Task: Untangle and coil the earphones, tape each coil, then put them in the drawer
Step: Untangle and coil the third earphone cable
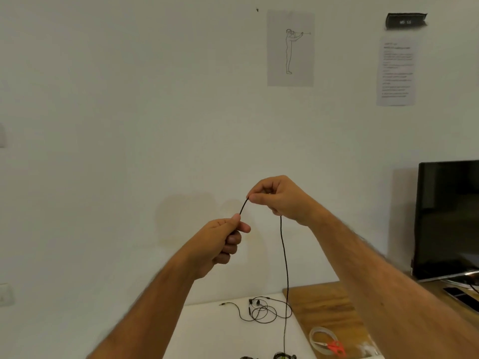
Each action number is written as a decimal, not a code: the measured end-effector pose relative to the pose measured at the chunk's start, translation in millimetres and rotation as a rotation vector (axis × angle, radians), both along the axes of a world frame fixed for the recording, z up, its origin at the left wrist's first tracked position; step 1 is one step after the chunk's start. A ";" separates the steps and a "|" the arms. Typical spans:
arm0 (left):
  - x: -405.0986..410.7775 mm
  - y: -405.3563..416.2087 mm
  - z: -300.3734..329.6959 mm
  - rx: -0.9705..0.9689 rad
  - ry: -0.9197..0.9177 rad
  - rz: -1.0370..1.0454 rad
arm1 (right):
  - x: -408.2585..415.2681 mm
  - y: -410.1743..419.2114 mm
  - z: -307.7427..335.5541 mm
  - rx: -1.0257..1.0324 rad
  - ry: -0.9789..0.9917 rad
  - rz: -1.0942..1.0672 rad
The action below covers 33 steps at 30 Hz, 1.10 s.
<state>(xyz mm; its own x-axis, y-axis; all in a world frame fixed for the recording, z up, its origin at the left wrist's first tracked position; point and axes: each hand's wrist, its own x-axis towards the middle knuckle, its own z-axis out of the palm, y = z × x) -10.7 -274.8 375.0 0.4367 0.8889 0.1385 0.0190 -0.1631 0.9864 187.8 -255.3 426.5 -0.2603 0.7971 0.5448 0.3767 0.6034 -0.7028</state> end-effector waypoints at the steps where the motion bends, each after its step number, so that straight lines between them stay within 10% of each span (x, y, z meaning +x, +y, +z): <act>1: 0.3 -1.3 -1.0 -0.012 -0.014 -0.018 | -0.6 0.3 -1.1 0.005 0.004 -0.001; 23: 23.4 -21.7 -45.9 -0.198 -0.193 -0.156 | -29.4 18.2 -107.2 -0.124 0.473 0.006; 33: 12.6 -2.0 -45.5 0.038 -0.196 -0.075 | -43.5 5.4 -156.9 -0.232 0.477 0.131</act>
<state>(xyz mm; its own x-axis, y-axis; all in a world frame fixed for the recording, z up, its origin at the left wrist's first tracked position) 1.8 -276.8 329.5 0.4632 0.8472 0.2602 -0.1862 -0.1941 0.9632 144.3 -250.0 269.6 -0.1321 0.8878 0.4408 -0.0846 0.4330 -0.8974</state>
